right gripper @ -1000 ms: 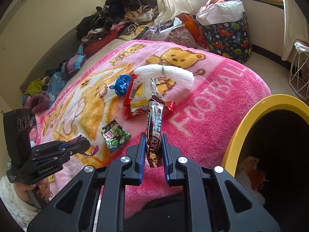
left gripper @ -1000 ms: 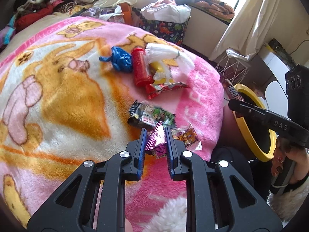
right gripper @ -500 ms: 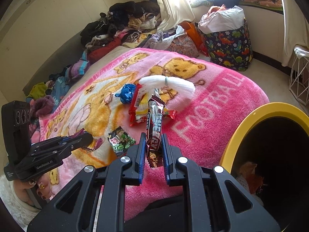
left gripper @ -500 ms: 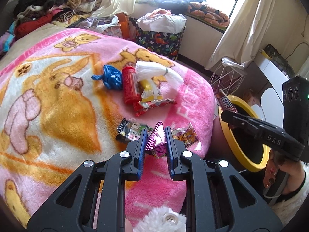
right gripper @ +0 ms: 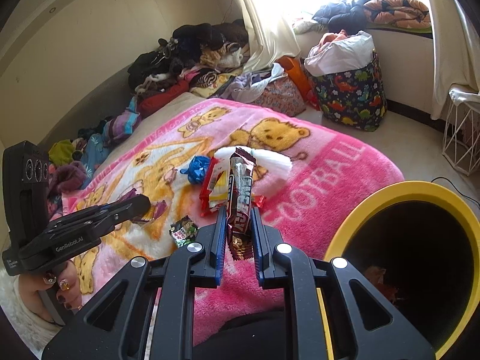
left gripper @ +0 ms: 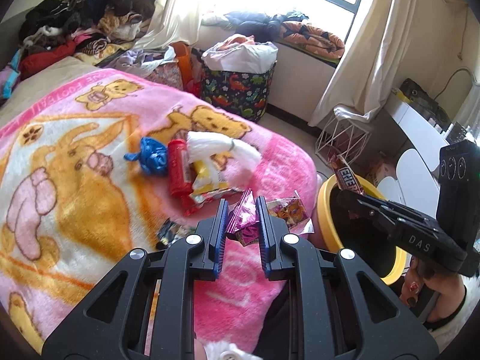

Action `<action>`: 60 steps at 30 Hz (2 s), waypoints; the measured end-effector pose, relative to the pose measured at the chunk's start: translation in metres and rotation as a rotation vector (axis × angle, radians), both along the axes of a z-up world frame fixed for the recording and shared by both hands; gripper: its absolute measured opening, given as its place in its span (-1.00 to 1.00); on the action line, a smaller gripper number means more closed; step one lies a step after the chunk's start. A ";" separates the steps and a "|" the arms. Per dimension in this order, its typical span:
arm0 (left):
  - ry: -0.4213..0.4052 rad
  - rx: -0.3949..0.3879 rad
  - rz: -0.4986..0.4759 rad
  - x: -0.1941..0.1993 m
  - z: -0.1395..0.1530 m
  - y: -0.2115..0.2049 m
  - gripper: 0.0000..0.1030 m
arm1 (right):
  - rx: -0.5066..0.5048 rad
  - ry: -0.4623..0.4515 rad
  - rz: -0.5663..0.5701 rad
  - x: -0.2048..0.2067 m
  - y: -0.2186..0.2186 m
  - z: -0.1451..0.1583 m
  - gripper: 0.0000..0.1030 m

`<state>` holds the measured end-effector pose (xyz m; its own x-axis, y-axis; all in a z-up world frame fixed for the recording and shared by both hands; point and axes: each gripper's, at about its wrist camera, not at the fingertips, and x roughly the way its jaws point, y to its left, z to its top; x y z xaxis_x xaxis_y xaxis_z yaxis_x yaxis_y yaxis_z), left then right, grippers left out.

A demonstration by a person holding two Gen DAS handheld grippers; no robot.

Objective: Collect trash
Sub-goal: 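Carry the pink wrapper and chocolate bar wrapper over the yellow bin with both tools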

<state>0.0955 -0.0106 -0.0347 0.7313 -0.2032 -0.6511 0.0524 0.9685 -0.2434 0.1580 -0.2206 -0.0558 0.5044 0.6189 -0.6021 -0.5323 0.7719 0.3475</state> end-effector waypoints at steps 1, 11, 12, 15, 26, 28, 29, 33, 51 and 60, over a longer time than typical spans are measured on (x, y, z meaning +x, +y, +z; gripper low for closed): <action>-0.007 -0.002 -0.004 0.001 0.002 -0.003 -0.74 | 0.003 -0.005 -0.008 -0.001 -0.003 0.002 -0.70; -0.052 -0.011 -0.035 0.008 0.017 -0.028 -0.74 | 0.025 -0.038 -0.069 -0.005 -0.031 0.013 -0.70; -0.054 -0.012 -0.038 0.009 0.018 -0.030 -0.74 | 0.027 -0.041 -0.075 -0.005 -0.034 0.014 -0.70; -0.062 -0.014 -0.049 0.011 0.021 -0.037 -0.74 | 0.032 -0.050 -0.098 -0.006 -0.044 0.016 -0.70; -0.085 -0.018 -0.099 0.018 0.029 -0.061 -0.74 | 0.043 -0.071 -0.170 -0.007 -0.076 0.021 -0.70; -0.088 -0.019 -0.106 0.018 0.030 -0.065 -0.74 | 0.044 -0.075 -0.184 -0.008 -0.080 0.021 -0.70; -0.089 -0.018 -0.112 0.019 0.031 -0.068 -0.74 | 0.043 -0.077 -0.190 -0.008 -0.083 0.021 -0.70; -0.092 -0.016 -0.130 0.020 0.031 -0.076 -0.74 | 0.048 -0.078 -0.218 -0.009 -0.093 0.021 -0.70; -0.081 -0.006 -0.240 0.028 0.026 -0.129 -0.74 | 0.058 -0.063 -0.360 -0.010 -0.149 0.012 -0.70; -0.049 0.011 -0.298 0.031 0.013 -0.153 -0.74 | 0.053 -0.032 -0.421 -0.009 -0.171 0.001 -0.70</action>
<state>0.1267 -0.1637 -0.0222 0.6707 -0.4069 -0.6201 0.3464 0.9112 -0.2232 0.1490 -0.3917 -0.0544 0.7375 0.3847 -0.5551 -0.1853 0.9056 0.3814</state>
